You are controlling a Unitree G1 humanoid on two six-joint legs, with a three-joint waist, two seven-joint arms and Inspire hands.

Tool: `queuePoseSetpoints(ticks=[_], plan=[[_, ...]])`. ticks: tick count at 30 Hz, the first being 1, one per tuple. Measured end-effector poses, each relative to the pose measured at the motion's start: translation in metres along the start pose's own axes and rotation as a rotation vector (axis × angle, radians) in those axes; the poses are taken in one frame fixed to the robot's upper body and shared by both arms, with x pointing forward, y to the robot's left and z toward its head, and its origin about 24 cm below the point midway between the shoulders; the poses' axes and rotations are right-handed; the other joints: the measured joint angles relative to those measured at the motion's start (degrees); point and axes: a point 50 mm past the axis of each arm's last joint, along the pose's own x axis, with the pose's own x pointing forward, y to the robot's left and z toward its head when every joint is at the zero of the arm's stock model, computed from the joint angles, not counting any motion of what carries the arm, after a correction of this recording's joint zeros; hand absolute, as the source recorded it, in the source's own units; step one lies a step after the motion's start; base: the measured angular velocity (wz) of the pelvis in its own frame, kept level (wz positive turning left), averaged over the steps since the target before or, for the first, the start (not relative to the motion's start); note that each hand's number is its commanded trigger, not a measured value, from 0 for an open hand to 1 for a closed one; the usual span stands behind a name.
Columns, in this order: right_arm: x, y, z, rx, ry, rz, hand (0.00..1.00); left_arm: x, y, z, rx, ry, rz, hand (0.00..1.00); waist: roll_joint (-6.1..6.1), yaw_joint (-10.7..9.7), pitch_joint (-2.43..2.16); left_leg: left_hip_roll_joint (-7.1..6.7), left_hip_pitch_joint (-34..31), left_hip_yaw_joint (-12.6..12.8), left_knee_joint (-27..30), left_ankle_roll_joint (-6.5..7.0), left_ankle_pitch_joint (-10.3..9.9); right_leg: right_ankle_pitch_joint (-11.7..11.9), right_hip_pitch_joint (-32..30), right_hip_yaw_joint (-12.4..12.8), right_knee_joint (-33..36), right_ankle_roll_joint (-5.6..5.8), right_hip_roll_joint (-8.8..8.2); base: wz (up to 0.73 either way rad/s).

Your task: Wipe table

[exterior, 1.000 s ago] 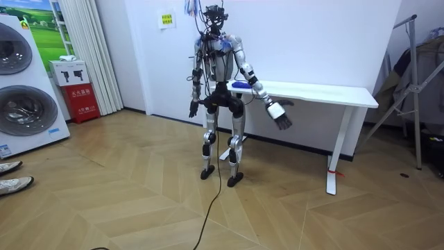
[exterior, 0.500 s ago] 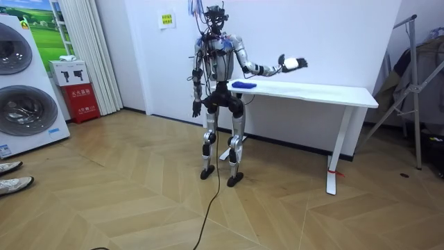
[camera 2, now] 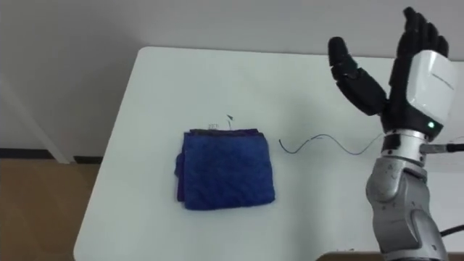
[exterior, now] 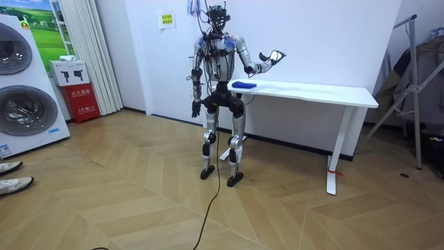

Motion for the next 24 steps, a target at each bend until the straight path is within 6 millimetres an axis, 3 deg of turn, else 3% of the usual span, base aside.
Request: queuePoseSetpoints(ticks=[5, 12, 19, 24], plan=[[-0.002, 0.008, 0.019, 0.018, -0.073, 0.066, 0.0, 0.002, 0.0, 0.008, -0.004, -0.02, 0.001, 0.0, -1.0, 1.85, 0.03, -0.03, 0.26, -0.27, -0.02, 0.0, 0.0, 0.0, 0.4, -0.15, -0.07, 0.0, -0.04, 0.01], [-0.01, 0.023, 0.033, -0.062, -0.167, 0.149, 0.0, 0.002, 0.001, 0.007, 0.009, -0.022, 0.0, 0.0, -0.96, 3.63, 0.63, -0.06, 0.66, -1.17, -0.1, 0.0, 0.0, 0.0, 1.12, -0.9, -0.41, 0.0, -0.06, 0.04], [-0.03, 0.059, 0.038, -0.143, -0.196, 0.331, 0.0, 0.001, -0.002, 0.008, 0.026, -0.027, -0.004, 0.0, -0.89, 5.05, 0.62, -0.11, -0.09, -1.56, -0.08, 0.0, 0.0, 0.04, 0.75, -1.23, -0.88, -0.07, -0.07, 0.01], [-0.042, 0.073, 0.049, -0.186, -0.264, 0.425, 0.0, 0.001, -0.004, 0.01, 0.054, -0.036, -0.016, 0.0, -1.13, 5.19, 0.46, -0.09, -0.25, -2.15, -0.08, 0.0, 0.0, 0.04, 0.87, -2.14, -1.04, -0.07, -0.08, 0.06]])
